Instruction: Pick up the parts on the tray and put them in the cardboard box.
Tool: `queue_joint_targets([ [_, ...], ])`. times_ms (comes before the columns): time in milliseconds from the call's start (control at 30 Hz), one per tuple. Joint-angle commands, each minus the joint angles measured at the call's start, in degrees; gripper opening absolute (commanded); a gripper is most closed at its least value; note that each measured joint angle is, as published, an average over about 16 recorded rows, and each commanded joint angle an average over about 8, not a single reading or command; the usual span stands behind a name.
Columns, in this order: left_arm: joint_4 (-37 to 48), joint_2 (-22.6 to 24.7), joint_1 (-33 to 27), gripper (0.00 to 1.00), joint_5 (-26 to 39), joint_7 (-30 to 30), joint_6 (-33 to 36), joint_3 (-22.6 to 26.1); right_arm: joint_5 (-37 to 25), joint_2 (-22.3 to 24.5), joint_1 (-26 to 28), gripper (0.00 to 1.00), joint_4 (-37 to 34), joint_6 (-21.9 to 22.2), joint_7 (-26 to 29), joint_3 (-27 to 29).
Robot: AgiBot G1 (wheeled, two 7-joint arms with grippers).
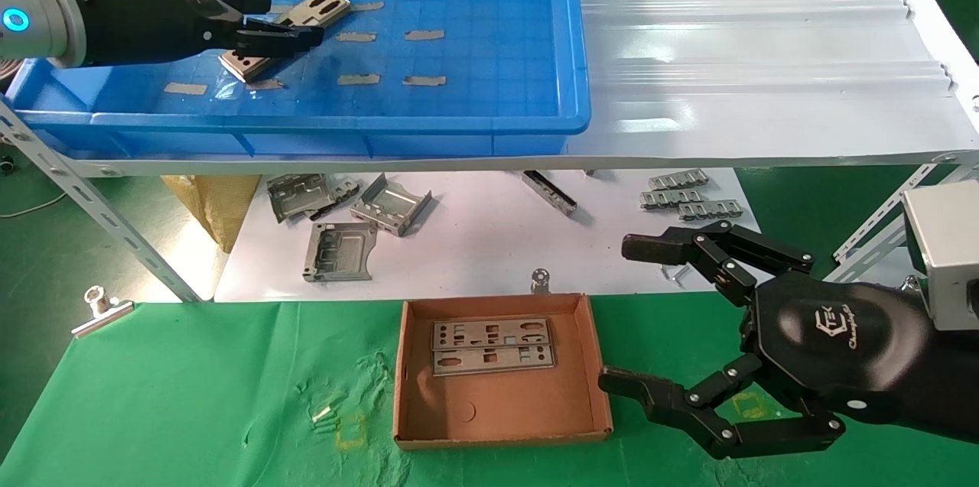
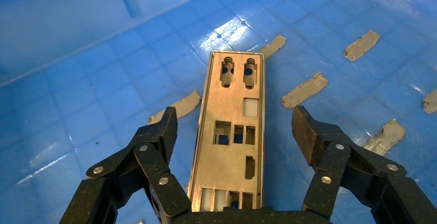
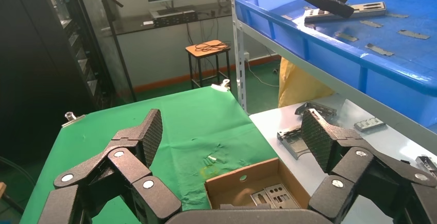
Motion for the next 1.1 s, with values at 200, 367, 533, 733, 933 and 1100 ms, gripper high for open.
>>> queue_joint_targets([
  [200,-0.4,0.1,0.4,0.00,-0.2,-0.6,-0.5,-0.1,0.0,0.0,0.0,1.00,0.0,0.0,0.0,0.0],
  [367,-0.6,0.0,0.6,0.00,-0.3,-0.8,-0.4,-0.2,0.0,0.0,0.0,1.00,0.0,0.0,0.0,0.0],
  [533,-0.8,0.0,0.8,0.00,-0.3,-0.9,-0.4,-0.2,0.0,0.0,0.0,1.00,0.0,0.0,0.0,0.0],
  [733,-0.9,0.0,0.9,0.00,-0.2,-1.1,-0.7,-0.1,0.0,0.0,0.0,1.00,0.0,0.0,0.0,0.0],
  [933,-1.2,-0.1,1.0,0.00,-0.4,-0.9,-0.8,-0.3,0.0,0.0,0.0,1.00,0.0,0.0,0.0,0.0],
  [1100,-1.7,-0.5,0.6,0.00,-0.9,-0.4,-0.3,-0.6,0.0,0.0,0.0,1.00,0.0,0.0,0.0,0.0],
])
